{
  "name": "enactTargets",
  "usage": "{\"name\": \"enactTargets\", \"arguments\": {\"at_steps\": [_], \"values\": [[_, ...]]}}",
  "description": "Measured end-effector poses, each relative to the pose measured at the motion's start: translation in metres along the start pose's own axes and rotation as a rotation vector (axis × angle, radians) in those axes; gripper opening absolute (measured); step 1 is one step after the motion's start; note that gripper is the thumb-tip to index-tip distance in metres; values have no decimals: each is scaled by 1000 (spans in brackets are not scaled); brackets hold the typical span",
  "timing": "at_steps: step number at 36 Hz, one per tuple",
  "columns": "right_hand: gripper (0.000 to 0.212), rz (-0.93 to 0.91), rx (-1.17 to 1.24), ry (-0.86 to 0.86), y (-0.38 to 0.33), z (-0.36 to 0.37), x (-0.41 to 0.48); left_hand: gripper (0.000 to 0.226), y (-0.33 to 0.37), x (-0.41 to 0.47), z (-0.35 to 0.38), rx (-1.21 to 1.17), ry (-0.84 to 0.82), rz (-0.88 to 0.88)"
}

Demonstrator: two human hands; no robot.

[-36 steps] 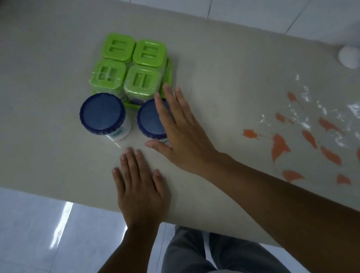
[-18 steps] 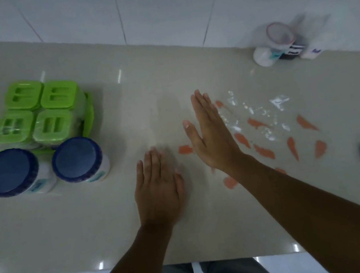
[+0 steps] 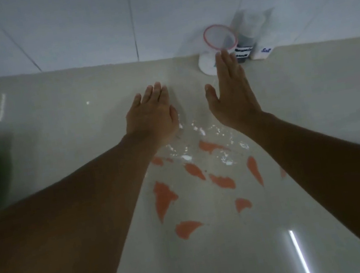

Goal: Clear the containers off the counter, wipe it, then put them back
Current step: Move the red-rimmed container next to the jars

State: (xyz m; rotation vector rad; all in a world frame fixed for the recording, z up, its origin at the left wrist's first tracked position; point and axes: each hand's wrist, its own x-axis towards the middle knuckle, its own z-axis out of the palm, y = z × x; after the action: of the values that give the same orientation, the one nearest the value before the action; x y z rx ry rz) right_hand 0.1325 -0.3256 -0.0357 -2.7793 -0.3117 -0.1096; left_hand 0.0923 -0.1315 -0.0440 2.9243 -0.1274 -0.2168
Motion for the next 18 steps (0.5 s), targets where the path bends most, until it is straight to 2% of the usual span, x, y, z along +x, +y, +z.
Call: {"name": "enactTargets", "arguments": {"at_steps": [4,10,18], "values": [[82,6,-44,10,20,-9,33,60,11,34,8,-15,-77,17],[88,15,-36,-65,36,-10,75,61,24,57,26,-46,-166,-8],[81,66,-54,-14,27,1,103,58,29,60,23,-41,-177,-64]]}}
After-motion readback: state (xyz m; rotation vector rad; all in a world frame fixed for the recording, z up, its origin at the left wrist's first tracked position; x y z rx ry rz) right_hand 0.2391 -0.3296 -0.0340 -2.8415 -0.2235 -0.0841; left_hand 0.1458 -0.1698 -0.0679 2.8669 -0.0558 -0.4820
